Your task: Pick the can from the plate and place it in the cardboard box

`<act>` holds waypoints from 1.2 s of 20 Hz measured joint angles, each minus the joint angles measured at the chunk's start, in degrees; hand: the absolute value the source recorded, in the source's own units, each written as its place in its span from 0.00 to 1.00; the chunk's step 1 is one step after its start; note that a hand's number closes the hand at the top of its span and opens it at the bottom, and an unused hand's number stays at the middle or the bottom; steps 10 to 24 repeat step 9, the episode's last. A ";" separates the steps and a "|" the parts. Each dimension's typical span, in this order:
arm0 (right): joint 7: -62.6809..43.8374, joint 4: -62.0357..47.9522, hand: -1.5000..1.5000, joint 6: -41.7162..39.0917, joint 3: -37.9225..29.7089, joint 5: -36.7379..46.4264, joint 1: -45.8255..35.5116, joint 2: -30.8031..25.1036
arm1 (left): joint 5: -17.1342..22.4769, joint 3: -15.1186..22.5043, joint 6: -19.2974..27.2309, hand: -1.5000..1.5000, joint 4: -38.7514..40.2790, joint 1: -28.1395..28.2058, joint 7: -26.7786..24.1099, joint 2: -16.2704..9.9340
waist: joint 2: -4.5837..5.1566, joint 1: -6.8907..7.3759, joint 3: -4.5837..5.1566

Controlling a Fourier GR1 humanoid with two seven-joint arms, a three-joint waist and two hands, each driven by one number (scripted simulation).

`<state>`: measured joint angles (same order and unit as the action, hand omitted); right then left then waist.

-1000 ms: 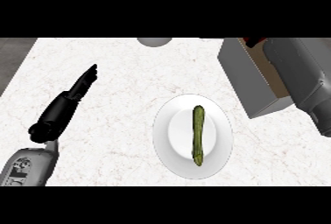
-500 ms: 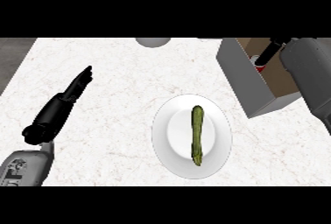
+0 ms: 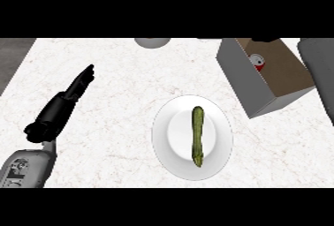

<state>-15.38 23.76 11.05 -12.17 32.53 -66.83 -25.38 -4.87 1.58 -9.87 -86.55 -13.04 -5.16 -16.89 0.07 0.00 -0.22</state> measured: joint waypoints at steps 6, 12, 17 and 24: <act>6.46 6.08 0.00 10.19 -12.41 -11.45 3.78 0.05 | 0.08 -0.38 0.06 0.50 -0.37 0.62 0.04 0.03 | -0.13 -0.42 0.05; 10.05 8.50 0.00 12.05 -16.35 -15.56 7.40 -0.02 | -0.36 0.23 0.06 0.50 -1.12 0.72 0.81 0.51 | -0.13 -0.33 0.11; 10.05 8.50 0.00 12.05 -16.35 -15.56 7.40 -0.02 | -0.36 0.23 0.06 0.50 -1.12 0.72 0.81 0.51 | -0.13 -0.33 0.11; 10.05 8.50 0.00 12.05 -16.35 -15.56 7.40 -0.02 | -0.36 0.23 0.06 0.50 -1.12 0.72 0.81 0.51 | -0.13 -0.33 0.11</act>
